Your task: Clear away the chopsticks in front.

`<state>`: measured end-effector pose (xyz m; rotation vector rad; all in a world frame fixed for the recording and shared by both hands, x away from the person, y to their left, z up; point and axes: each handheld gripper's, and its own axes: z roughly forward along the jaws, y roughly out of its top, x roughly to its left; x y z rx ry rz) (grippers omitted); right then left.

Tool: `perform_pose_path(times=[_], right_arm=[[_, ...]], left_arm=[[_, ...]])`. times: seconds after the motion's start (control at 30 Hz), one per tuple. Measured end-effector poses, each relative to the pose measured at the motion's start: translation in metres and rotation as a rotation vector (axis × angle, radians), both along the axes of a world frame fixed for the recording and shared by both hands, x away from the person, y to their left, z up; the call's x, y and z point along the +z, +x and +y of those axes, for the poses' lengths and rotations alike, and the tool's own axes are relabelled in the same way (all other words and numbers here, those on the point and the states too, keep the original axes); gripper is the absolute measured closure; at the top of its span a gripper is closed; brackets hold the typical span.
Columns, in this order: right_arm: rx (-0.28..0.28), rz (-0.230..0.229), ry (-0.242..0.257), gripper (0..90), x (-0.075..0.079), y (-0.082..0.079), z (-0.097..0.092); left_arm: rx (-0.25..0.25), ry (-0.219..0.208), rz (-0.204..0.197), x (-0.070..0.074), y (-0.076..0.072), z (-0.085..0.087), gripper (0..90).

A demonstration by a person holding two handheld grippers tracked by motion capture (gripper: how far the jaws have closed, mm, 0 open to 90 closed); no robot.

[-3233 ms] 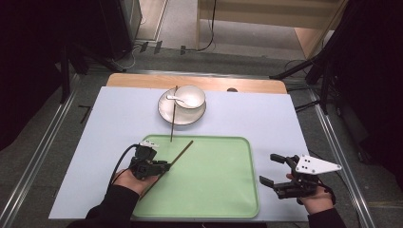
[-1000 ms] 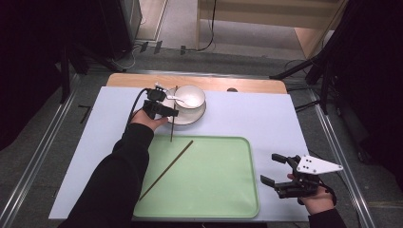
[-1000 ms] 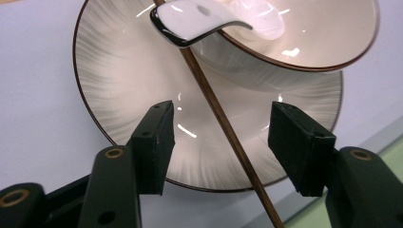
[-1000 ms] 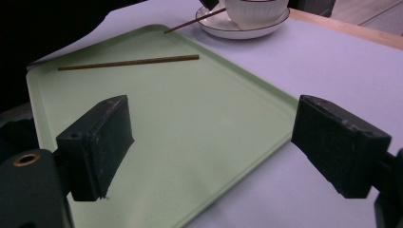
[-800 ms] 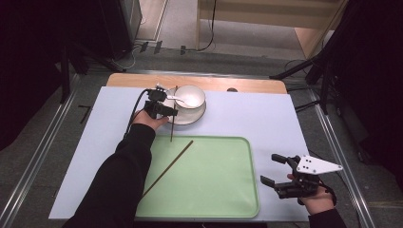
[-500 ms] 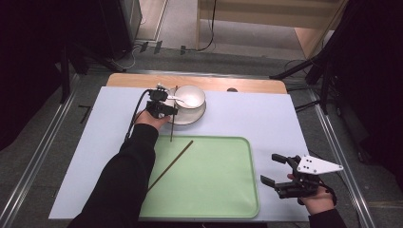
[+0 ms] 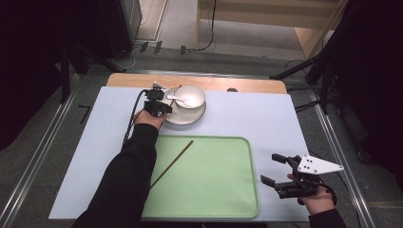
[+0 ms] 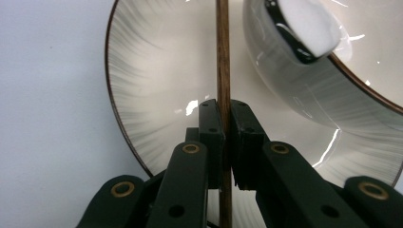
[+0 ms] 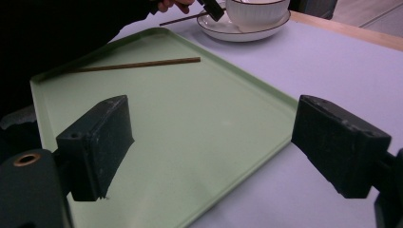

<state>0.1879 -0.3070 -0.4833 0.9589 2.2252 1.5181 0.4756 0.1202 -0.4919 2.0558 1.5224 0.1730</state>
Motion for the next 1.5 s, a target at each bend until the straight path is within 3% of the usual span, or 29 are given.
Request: perform_pose_path(times=[0.27, 0.43, 0.57, 0.7, 0.9, 1.17, 1.3, 1.5], right_arm=[[-0.007, -0.005, 0.006, 14.1, 0.0, 0.0, -0.001], [-0.004, -0.003, 0.003, 14.1, 0.0, 0.0, -0.001], [-0.003, 0.003, -0.002, 14.1, 0.0, 0.0, 0.0], [-0.005, 0.001, -0.001, 14.1, 0.0, 0.0, 0.001], [-0.005, 0.003, -0.006, 14.1, 0.0, 0.0, 0.001], [-0.005, 0.004, -0.01, 14.1, -0.001, 0.001, 0.001], [-0.004, 0.009, -0.01, 14.1, -0.001, 0.001, 0.001], [-0.002, 0.012, -0.01, 14.1, -0.001, 0.001, 0.002]], left_arm=[[0.023, -0.042, -0.027, 0.014, -0.001, 0.012, 85.9], [0.022, -0.09, -0.015, 0.025, -0.003, 0.024, 85.9], [0.013, -0.087, -0.025, 0.035, -0.008, 0.032, 85.9], [-0.013, -0.053, -0.045, 0.045, -0.015, 0.038, 85.9], [-0.042, -0.016, -0.096, 0.056, -0.033, 0.047, 85.9], [-0.095, -0.041, -0.11, 0.064, -0.064, 0.059, 85.8], [-0.117, -0.023, -0.136, 0.066, -0.078, 0.059, 85.8], [-0.154, -0.041, -0.143, 0.066, -0.098, 0.059, 85.8]])
